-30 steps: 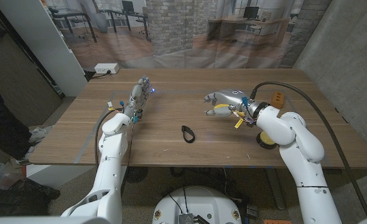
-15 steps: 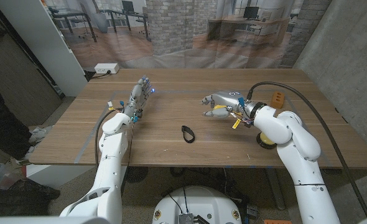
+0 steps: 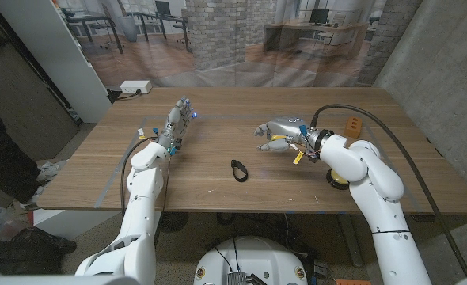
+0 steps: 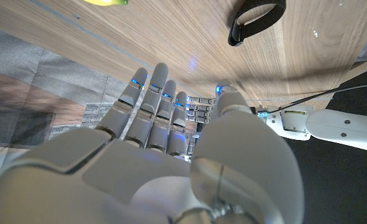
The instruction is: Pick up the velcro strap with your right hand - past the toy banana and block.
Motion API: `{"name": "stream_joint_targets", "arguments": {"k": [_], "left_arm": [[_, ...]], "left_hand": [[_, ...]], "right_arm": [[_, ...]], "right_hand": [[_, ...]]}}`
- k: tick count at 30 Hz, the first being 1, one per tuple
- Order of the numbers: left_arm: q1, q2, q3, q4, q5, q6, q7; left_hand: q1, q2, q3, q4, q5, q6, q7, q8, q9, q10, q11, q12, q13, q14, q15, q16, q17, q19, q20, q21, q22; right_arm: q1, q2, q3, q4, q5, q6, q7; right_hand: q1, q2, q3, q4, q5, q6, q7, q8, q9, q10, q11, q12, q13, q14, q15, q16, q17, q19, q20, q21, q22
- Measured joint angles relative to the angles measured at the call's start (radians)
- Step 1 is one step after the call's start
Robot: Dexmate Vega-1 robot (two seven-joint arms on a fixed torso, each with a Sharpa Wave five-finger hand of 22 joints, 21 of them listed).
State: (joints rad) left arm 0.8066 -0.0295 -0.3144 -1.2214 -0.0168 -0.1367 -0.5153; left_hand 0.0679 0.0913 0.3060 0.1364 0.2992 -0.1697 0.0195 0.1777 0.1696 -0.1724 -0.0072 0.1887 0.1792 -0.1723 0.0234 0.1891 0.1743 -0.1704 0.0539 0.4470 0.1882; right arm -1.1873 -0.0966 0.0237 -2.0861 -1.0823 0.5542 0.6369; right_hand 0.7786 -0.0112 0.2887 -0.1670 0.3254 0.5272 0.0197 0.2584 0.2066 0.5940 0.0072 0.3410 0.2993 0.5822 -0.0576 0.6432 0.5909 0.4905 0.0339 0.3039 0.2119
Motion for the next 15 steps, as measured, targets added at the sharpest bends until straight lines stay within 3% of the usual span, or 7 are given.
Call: {"name": "stream_joint_targets", "arguments": {"k": [15], "left_arm": [[-0.018, 0.0, -0.002, 0.028, 0.009, -0.008, 0.0]], "left_hand": [[0.0, 0.0, -0.009, 0.0, 0.0, 0.0, 0.0, 0.0, 0.0, 0.0, 0.0, 0.0, 0.0, 0.0, 0.0, 0.0, 0.0, 0.0, 0.0, -0.008, 0.0]], "right_arm": [[0.014, -0.011, -0.014, 0.024, -0.008, 0.001, 0.0]], "right_hand": [[0.035, -0.012, 0.0, 0.0, 0.008, 0.013, -0.006, 0.0, 0.005, 0.008, -0.005, 0.019, 0.014, 0.0, 0.0, 0.023, 0.036, 0.0, 0.0, 0.0, 0.0]]}}
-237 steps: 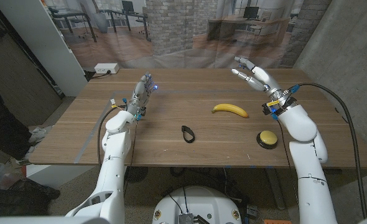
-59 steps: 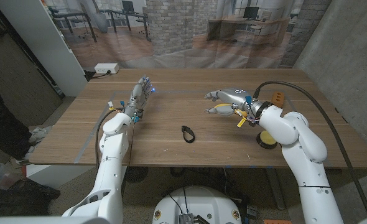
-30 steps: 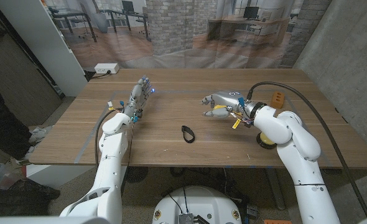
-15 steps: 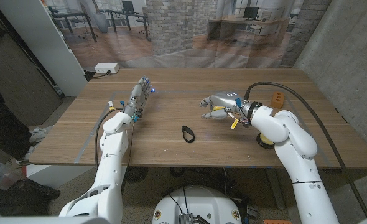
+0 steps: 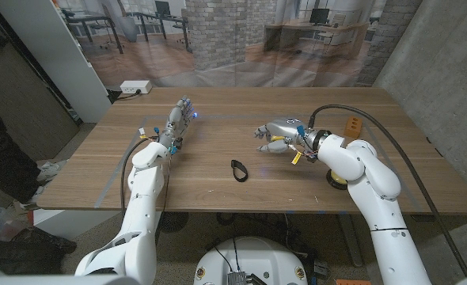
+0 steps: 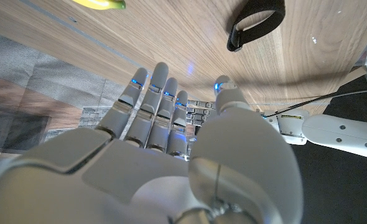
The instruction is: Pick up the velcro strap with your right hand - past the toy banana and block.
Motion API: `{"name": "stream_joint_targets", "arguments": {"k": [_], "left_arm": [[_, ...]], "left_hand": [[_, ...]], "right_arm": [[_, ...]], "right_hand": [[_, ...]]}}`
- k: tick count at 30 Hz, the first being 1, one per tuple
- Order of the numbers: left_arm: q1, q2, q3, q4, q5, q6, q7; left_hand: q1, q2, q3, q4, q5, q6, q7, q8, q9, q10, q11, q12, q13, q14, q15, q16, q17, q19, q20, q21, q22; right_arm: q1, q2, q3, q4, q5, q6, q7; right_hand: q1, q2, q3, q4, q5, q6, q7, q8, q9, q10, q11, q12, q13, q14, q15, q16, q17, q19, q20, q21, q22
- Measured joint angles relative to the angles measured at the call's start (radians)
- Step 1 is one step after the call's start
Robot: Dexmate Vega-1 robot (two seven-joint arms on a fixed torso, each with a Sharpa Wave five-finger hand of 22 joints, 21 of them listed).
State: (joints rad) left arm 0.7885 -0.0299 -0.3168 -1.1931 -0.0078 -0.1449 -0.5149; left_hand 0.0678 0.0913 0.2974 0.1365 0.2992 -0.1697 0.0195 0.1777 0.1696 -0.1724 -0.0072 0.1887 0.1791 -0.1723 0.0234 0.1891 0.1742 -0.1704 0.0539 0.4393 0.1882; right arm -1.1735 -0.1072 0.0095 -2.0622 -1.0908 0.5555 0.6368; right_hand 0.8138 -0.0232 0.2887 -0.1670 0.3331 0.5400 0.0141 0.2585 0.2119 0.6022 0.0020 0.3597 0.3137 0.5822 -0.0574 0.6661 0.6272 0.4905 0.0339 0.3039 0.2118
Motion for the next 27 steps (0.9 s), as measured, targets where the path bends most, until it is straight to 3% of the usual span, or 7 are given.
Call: {"name": "stream_joint_targets", "arguments": {"k": [10, 16, 27], "left_arm": [[-0.006, -0.001, -0.002, 0.011, 0.005, -0.003, 0.0], [-0.006, -0.002, -0.003, 0.011, 0.005, -0.003, -0.002], [-0.002, -0.002, -0.005, 0.004, 0.006, -0.003, -0.005]], "left_hand": [[0.0, 0.0, 0.0, 0.0, 0.0, 0.0, 0.0, 0.0, 0.0, 0.0, 0.0, 0.0, 0.0, 0.0, 0.0, 0.0, 0.0, 0.0, 0.0, 0.0, 0.0], [0.0, 0.0, 0.0, 0.0, 0.0, 0.0, 0.0, 0.0, 0.0, 0.0, 0.0, 0.0, 0.0, 0.0, 0.0, 0.0, 0.0, 0.0, 0.0, 0.0, 0.0], [0.0, 0.0, 0.0, 0.0, 0.0, 0.0, 0.0, 0.0, 0.0, 0.0, 0.0, 0.0, 0.0, 0.0, 0.0, 0.0, 0.0, 0.0, 0.0, -0.007, 0.0]], "right_arm": [[0.001, -0.006, -0.011, 0.006, -0.01, 0.005, -0.006], [-0.004, -0.008, -0.016, 0.011, -0.017, 0.012, -0.022], [-0.013, -0.009, -0.029, 0.016, -0.027, 0.021, -0.04]], "right_hand": [[0.014, -0.021, -0.022, 0.003, 0.004, 0.002, -0.002, -0.003, 0.005, 0.006, -0.006, 0.008, 0.013, 0.0, 0.0, 0.024, 0.031, -0.004, 0.004, 0.008, 0.005], [0.023, -0.033, -0.034, 0.006, 0.014, 0.017, -0.016, -0.003, 0.005, 0.013, -0.013, 0.022, 0.02, 0.0, 0.0, 0.043, 0.054, -0.004, 0.004, 0.01, 0.005], [0.042, -0.032, -0.035, 0.007, 0.03, 0.025, -0.014, -0.003, 0.009, 0.023, -0.013, 0.039, 0.032, 0.004, 0.004, 0.053, 0.075, -0.004, 0.004, 0.015, 0.005]]}}
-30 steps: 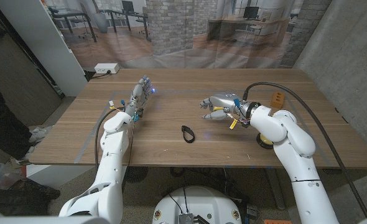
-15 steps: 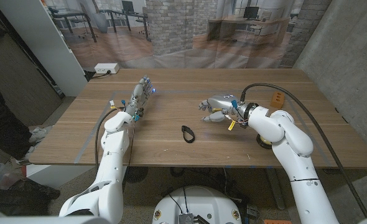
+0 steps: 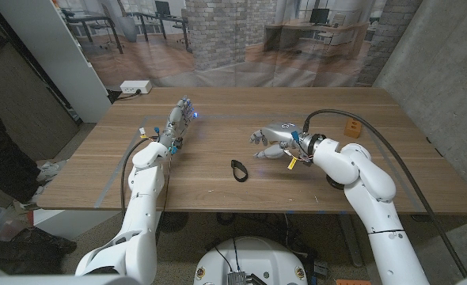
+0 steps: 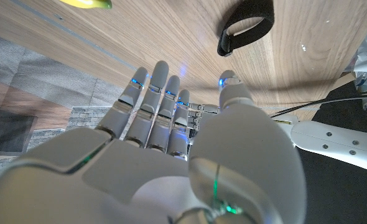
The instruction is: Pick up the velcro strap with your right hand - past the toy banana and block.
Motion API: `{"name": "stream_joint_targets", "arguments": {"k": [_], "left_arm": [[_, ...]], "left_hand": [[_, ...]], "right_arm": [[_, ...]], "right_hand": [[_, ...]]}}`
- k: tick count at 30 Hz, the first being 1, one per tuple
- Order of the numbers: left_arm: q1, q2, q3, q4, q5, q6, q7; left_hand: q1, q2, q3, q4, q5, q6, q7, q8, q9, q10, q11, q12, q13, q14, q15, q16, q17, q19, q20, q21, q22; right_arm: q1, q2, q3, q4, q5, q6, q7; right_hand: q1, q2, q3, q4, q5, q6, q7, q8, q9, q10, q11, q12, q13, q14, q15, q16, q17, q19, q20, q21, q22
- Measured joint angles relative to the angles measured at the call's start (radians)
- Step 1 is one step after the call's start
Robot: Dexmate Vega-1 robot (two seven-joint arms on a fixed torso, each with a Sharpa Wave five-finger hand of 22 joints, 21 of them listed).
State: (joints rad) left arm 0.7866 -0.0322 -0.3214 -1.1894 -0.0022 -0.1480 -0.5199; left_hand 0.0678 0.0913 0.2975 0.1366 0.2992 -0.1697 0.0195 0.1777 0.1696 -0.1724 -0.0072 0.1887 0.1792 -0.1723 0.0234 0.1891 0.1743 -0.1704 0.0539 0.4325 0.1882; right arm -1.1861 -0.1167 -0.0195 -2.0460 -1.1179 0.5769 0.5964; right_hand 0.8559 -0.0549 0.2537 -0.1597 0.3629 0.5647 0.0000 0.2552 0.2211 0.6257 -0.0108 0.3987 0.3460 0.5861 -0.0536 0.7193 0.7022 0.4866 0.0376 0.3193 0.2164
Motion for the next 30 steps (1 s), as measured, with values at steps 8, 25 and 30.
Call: {"name": "stream_joint_targets", "arguments": {"k": [8, 25, 30], "left_arm": [[0.003, 0.0, -0.002, -0.003, -0.002, 0.003, -0.003], [-0.004, 0.008, -0.011, 0.016, -0.006, 0.003, -0.011], [-0.01, 0.009, -0.013, 0.026, -0.006, -0.001, -0.013]], "left_hand": [[0.0, 0.0, 0.0, 0.0, 0.0, 0.0, 0.0, 0.0, 0.0, 0.0, 0.0, 0.0, 0.0, 0.0, 0.0, 0.0, 0.0, 0.0, 0.0, -0.002, 0.0], [0.0, 0.0, -0.004, -0.004, 0.0, 0.0, 0.0, 0.0, 0.0, 0.0, 0.0, 0.0, 0.0, 0.0, 0.0, 0.0, 0.0, 0.0, 0.0, -0.006, 0.0], [0.0, 0.0, -0.008, 0.0, 0.0, 0.0, 0.0, 0.0, 0.0, 0.0, 0.0, 0.0, 0.0, 0.0, 0.0, 0.0, 0.0, 0.0, 0.0, -0.008, 0.0]], "right_arm": [[-0.001, -0.002, -0.012, 0.009, -0.004, 0.009, -0.009], [0.012, -0.002, -0.042, 0.039, -0.022, 0.023, -0.041], [0.019, -0.001, -0.051, 0.049, -0.022, 0.025, -0.043]], "right_hand": [[0.028, 0.006, 0.003, -0.003, 0.011, 0.0, 0.0, -0.008, 0.0, -0.006, -0.005, 0.0, 0.008, 0.0, 0.0, 0.0, 0.0, 0.004, -0.004, 0.008, 0.0], [0.061, 0.008, 0.012, -0.003, 0.026, -0.007, -0.007, -0.015, 0.005, -0.017, -0.016, 0.005, 0.018, 0.0, 0.0, -0.003, 0.014, 0.004, -0.004, 0.008, 0.0], [0.061, 0.008, 0.013, -0.001, 0.034, -0.007, -0.007, -0.015, 0.005, -0.017, -0.016, 0.006, 0.023, 0.0, 0.0, -0.012, 0.014, 0.004, -0.004, 0.008, 0.0]]}}
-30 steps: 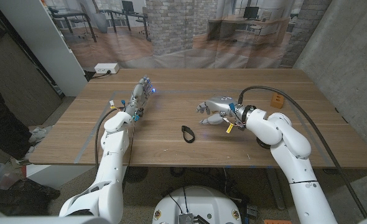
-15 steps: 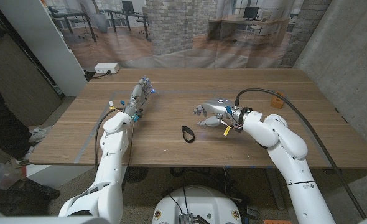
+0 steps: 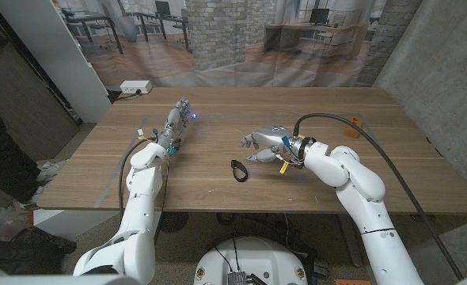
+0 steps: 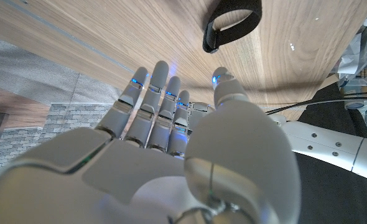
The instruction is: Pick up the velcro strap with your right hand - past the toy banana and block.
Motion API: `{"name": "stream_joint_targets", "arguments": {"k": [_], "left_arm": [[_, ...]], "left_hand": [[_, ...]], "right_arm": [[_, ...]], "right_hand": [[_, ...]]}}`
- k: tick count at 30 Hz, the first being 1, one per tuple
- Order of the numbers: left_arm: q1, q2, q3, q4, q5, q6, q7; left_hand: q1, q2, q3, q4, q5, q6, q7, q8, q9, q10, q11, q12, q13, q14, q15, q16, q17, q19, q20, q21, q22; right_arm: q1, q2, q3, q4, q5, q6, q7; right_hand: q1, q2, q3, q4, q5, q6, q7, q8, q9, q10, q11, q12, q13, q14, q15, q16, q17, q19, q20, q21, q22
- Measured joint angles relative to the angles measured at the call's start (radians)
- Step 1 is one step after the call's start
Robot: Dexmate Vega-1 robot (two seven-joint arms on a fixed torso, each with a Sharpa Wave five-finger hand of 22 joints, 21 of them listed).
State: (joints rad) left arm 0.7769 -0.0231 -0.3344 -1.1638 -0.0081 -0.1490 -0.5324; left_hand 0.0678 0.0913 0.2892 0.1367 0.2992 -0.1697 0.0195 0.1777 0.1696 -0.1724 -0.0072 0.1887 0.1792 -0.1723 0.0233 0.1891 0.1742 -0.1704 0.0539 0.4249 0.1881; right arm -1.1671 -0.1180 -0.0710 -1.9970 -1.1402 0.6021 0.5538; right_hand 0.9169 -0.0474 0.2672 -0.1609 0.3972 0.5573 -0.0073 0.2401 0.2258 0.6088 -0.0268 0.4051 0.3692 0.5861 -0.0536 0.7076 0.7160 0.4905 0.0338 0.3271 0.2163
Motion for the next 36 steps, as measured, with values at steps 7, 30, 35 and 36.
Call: {"name": "stream_joint_targets", "arguments": {"k": [7, 30, 35, 36], "left_arm": [[-0.005, 0.001, -0.003, 0.01, 0.0, -0.004, -0.002], [-0.024, 0.004, -0.011, 0.039, 0.008, -0.013, -0.004], [-0.027, 0.004, -0.012, 0.043, 0.009, -0.014, -0.004], [-0.028, 0.005, -0.012, 0.044, 0.01, -0.014, -0.004]], "left_hand": [[0.0, 0.0, 0.0, 0.0, 0.0, 0.0, 0.0, 0.0, 0.0, 0.0, 0.0, 0.0, 0.0, 0.0, 0.0, 0.0, 0.0, 0.0, 0.0, 0.0, 0.0], [0.004, 0.004, -0.004, -0.004, 0.0, 0.0, 0.0, 0.0, 0.0, 0.0, 0.0, 0.0, 0.0, 0.0, 0.0, 0.0, 0.0, 0.0, 0.0, -0.004, 0.0], [0.004, 0.004, -0.004, -0.004, 0.0, 0.0, 0.0, 0.0, 0.0, 0.0, 0.0, 0.0, 0.0, 0.0, 0.0, 0.0, 0.0, 0.0, 0.0, -0.008, 0.0], [0.004, 0.004, -0.004, -0.004, 0.0, 0.0, 0.0, 0.0, 0.0, 0.0, 0.0, 0.0, 0.0, 0.0, 0.0, 0.0, 0.0, 0.0, 0.0, -0.011, 0.0]], "right_arm": [[0.013, 0.0, -0.012, 0.019, 0.002, 0.005, 0.0], [0.05, 0.001, -0.046, 0.073, 0.015, 0.033, -0.025], [0.056, 0.001, -0.054, 0.083, 0.005, 0.035, -0.036], [0.057, 0.001, -0.055, 0.086, 0.003, 0.035, -0.038]], "right_hand": [[0.0, 0.0, -0.001, 0.005, 0.0, 0.004, -0.004, 0.0, 0.0, 0.0, 0.0, 0.0, 0.005, 0.0, 0.0, 0.0, 0.005, 0.0, 0.0, 0.006, 0.0], [0.005, 0.005, -0.009, 0.014, 0.008, -0.006, -0.008, -0.011, 0.0, -0.018, 0.004, 0.001, 0.014, 0.006, -0.005, -0.005, 0.019, 0.0, 0.0, 0.01, 0.0], [0.005, 0.005, -0.009, 0.014, 0.013, -0.006, -0.009, -0.015, 0.0, -0.025, 0.007, 0.001, 0.014, 0.005, -0.005, -0.013, 0.019, 0.0, 0.0, 0.01, 0.0], [0.005, 0.005, -0.009, 0.014, 0.013, -0.006, -0.009, -0.015, 0.0, -0.027, 0.005, 0.001, 0.014, 0.005, -0.005, -0.013, 0.019, 0.0, 0.0, 0.01, 0.0]]}}
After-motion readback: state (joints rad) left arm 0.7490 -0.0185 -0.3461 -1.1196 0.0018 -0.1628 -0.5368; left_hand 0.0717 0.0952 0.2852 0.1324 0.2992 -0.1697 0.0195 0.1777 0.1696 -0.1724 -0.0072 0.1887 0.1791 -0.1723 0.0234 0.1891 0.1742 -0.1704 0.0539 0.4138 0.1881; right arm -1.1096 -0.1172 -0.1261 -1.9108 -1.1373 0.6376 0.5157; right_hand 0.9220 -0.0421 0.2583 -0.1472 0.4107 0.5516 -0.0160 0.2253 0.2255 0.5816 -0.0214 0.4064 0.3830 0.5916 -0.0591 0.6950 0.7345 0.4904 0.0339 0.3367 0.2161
